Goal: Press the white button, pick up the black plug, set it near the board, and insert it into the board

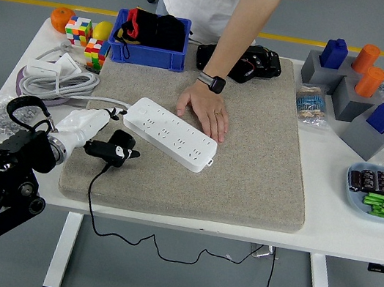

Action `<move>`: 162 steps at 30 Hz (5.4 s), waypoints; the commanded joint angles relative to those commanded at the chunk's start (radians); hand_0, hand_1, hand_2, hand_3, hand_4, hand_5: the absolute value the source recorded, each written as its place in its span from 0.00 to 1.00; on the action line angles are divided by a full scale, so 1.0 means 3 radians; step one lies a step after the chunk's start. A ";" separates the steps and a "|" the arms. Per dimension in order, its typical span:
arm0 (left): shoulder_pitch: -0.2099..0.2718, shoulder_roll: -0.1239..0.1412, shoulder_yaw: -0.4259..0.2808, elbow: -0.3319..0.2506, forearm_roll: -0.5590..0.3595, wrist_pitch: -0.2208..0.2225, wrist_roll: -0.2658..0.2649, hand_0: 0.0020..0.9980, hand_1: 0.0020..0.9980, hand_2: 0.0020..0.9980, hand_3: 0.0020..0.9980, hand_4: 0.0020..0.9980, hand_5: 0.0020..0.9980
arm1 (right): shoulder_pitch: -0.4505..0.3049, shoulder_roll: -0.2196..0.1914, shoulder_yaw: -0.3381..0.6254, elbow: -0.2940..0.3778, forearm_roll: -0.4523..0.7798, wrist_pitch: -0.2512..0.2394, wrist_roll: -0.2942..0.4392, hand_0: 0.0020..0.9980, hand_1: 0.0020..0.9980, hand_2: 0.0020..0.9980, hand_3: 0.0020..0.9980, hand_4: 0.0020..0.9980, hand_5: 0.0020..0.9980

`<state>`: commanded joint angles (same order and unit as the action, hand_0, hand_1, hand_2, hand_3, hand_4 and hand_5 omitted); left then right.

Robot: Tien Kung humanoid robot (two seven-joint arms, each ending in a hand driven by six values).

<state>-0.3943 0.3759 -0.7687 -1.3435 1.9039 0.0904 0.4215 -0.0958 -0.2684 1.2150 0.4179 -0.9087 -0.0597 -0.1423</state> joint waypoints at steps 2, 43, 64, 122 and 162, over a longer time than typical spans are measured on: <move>0.0007 -0.0002 0.0017 -0.0012 0.0030 -0.0023 0.0039 0.57 0.75 0.77 0.91 1.00 0.53 | -0.0001 0.0001 -0.0001 -0.0002 0.0000 0.0000 0.0000 0.75 0.72 0.69 0.65 0.71 0.41; -0.0093 -0.0062 0.0076 0.0158 0.0386 0.0444 -0.0296 0.10 0.22 0.23 0.34 0.36 0.00 | 0.0001 0.0000 -0.0013 -0.0004 -0.0004 -0.0020 0.0033 0.74 0.72 0.69 0.65 0.71 0.41; -0.0600 -0.0368 0.0159 0.0665 0.0216 0.0478 -0.0336 0.10 0.21 0.23 0.33 0.34 0.00 | 0.0007 -0.0005 -0.0045 -0.0009 0.0007 -0.0024 0.0035 0.74 0.72 0.69 0.65 0.71 0.41; -0.0667 -0.0467 0.0278 0.0903 0.0136 0.0505 -0.0337 0.87 0.96 0.93 0.95 1.00 0.33 | -0.0006 -0.0004 -0.0058 -0.0010 0.0006 -0.0022 0.0031 0.74 0.71 0.69 0.64 0.70 0.40; -0.0273 -0.0063 0.0594 0.0401 0.0008 0.0725 -0.0760 0.91 0.95 0.85 0.83 0.84 0.67 | 0.0014 -0.0005 -0.0028 -0.0008 0.0001 -0.0024 0.0034 0.74 0.71 0.69 0.64 0.70 0.40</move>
<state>-0.4763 0.3569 -0.5904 -1.2232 1.9063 0.3080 0.1934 -0.0916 -0.2700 1.2068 0.4156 -0.9084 -0.0669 -0.1320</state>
